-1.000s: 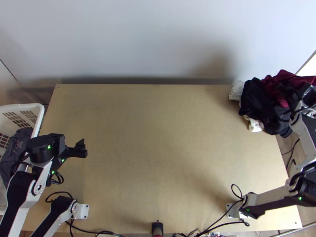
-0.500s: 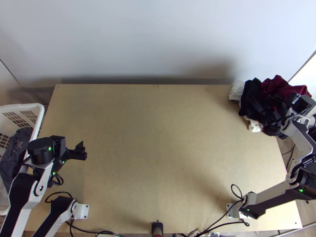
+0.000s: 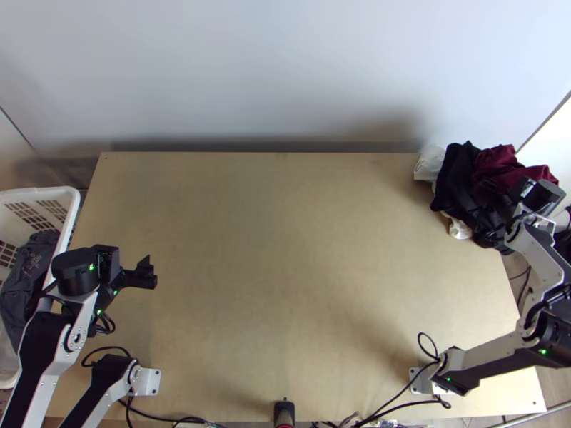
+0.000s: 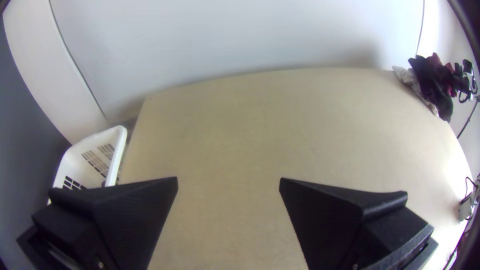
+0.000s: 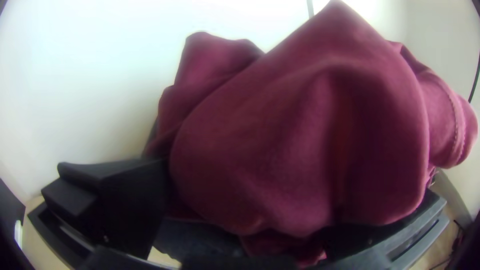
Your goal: Fold the t-shirt
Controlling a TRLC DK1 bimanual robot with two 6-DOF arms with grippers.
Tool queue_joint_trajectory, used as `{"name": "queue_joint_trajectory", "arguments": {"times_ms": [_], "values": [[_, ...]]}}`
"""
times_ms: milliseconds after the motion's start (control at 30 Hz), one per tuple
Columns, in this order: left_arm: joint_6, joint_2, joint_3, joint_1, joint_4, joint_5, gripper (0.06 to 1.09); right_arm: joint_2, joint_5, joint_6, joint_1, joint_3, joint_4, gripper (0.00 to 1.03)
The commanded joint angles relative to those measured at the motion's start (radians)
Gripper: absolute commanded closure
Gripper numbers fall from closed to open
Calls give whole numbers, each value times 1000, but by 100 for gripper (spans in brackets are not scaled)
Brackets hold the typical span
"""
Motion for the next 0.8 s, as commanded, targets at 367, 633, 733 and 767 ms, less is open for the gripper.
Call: {"name": "queue_joint_trajectory", "arguments": {"times_ms": [367, 633, 733, 767], "values": [[-16, 19, -20, 2, 48, 2, 10, -221, 0, -9, 111, -2, -350, 4], [38, 9, -20, 33, 48, 0, 10, -225, 0, -41, 140, 46, -539, 4], [61, 7, -11, 47, 48, 0, 10, -224, -2, -58, 146, 73, -634, 4], [64, 7, -6, 51, 46, 0, 10, -219, -3, -66, 148, 90, -692, 4]]}}
